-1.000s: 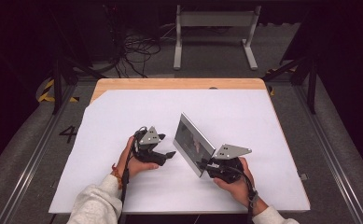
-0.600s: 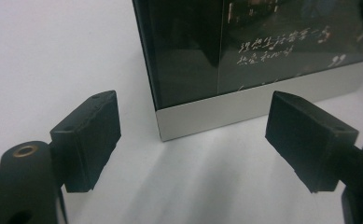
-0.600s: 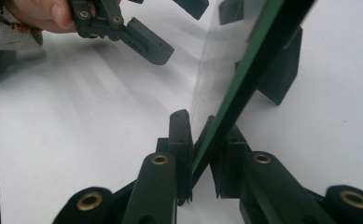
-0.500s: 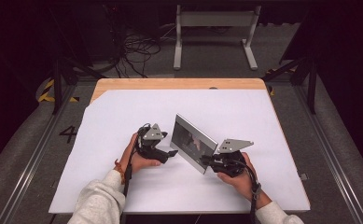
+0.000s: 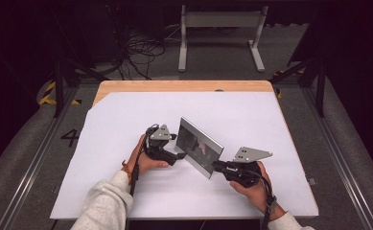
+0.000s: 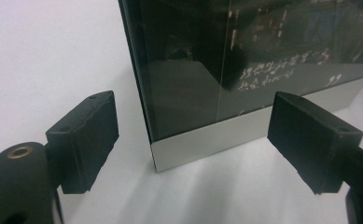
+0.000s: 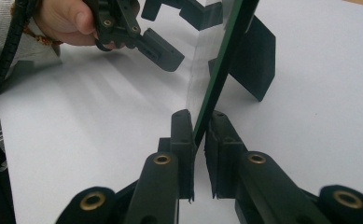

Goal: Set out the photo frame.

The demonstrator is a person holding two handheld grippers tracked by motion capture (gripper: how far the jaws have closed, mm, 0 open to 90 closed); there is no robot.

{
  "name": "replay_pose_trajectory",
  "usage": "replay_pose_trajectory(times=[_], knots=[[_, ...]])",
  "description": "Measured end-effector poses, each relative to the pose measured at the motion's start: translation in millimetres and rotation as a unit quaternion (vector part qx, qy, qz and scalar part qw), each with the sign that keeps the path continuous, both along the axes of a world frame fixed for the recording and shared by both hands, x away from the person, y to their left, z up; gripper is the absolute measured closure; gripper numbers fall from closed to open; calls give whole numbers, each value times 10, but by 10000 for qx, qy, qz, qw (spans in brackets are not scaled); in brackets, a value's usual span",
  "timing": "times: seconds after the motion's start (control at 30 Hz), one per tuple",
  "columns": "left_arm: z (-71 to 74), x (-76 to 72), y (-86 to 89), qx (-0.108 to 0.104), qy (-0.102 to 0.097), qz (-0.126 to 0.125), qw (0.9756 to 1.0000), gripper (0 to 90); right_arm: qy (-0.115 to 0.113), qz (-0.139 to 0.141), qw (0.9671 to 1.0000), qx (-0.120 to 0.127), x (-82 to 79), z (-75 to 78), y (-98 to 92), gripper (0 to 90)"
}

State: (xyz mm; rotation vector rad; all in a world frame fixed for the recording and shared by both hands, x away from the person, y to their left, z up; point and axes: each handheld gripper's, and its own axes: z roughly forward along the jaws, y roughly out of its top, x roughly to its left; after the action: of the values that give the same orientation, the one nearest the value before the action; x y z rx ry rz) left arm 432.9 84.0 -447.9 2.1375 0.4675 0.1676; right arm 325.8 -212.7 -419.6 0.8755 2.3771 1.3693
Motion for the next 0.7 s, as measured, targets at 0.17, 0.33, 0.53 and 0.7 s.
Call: replay_pose_trajectory(times=[0.17, 0.33, 0.53, 0.7], knots=[[-6, -7, -37, 29, 25, -92, 9999, 173, 14, -12, 10000, -13, 2, 4, 2, 829], [3, -28, -40, 13, 66, -253, 9997, 207, -10, -52, 10000, -50, -7, 7, 9, 829], [18, -46, -3, 44, 110, -229, 9997, 218, -28, -144, 9999, 16, 0, -9, 7, 836], [34, -76, 66, 104, 118, -218, 9996, 280, -38, -160, 9999, 42, 11, -20, 9, 836]])
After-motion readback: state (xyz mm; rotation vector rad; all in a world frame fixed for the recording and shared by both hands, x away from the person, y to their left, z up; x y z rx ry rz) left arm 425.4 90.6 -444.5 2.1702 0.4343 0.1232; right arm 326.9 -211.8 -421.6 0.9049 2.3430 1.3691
